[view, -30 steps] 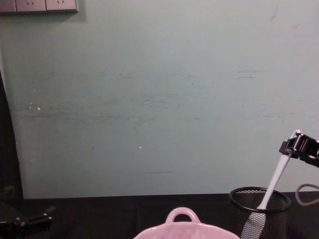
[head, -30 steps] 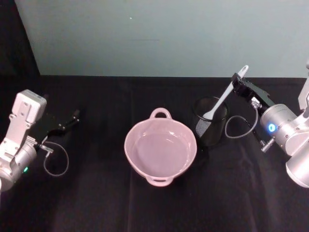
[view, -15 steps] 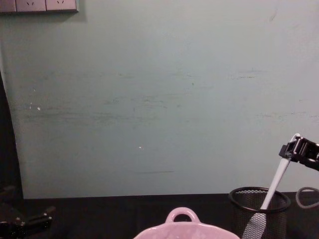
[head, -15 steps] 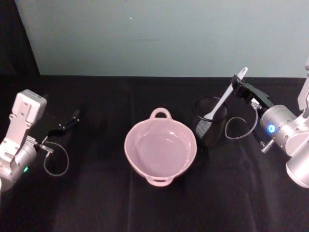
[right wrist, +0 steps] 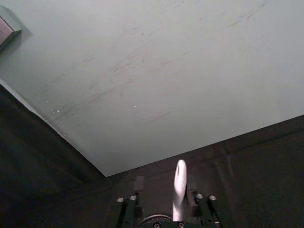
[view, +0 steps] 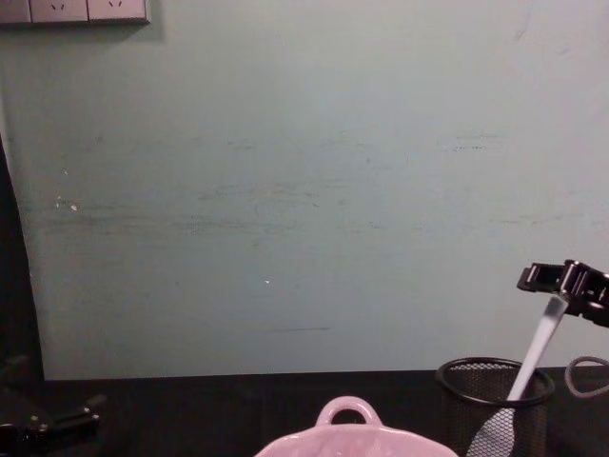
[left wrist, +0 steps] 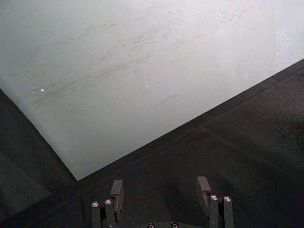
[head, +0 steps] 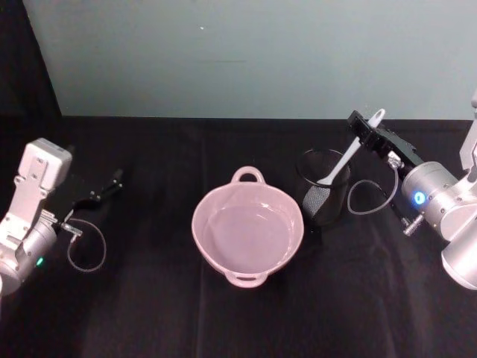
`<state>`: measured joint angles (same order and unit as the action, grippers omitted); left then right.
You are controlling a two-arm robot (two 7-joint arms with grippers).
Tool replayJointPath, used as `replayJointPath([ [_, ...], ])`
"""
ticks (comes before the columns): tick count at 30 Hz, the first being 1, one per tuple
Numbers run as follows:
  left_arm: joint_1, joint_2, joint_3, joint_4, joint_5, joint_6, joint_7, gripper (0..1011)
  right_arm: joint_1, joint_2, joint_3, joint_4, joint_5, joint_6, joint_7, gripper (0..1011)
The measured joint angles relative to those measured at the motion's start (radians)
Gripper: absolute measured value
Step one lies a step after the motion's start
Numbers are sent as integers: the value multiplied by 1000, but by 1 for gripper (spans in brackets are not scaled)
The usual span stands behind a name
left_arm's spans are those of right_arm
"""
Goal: Use the one hand to pick up the spoon and stir the clear water in the bowl.
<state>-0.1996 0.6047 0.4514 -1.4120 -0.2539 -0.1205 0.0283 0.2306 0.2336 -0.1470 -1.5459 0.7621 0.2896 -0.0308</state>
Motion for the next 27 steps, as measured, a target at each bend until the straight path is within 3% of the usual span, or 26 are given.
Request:
replayJointPath([
  [6, 0, 0, 0, 0, 0, 0, 0, 1011, 0, 0, 0, -1, -1, -1, 0, 731],
  [15, 0, 0, 0, 0, 0, 0, 0, 1011, 0, 0, 0, -1, -3, -3, 0, 958],
  [17, 0, 0, 0, 0, 0, 0, 0, 1011, -6, 7, -8, -7, -24, -19, 0, 1003],
  [27, 0, 0, 0, 0, 0, 0, 0, 1011, -68, 40, -20, -92, -106, -53, -5, 1002],
])
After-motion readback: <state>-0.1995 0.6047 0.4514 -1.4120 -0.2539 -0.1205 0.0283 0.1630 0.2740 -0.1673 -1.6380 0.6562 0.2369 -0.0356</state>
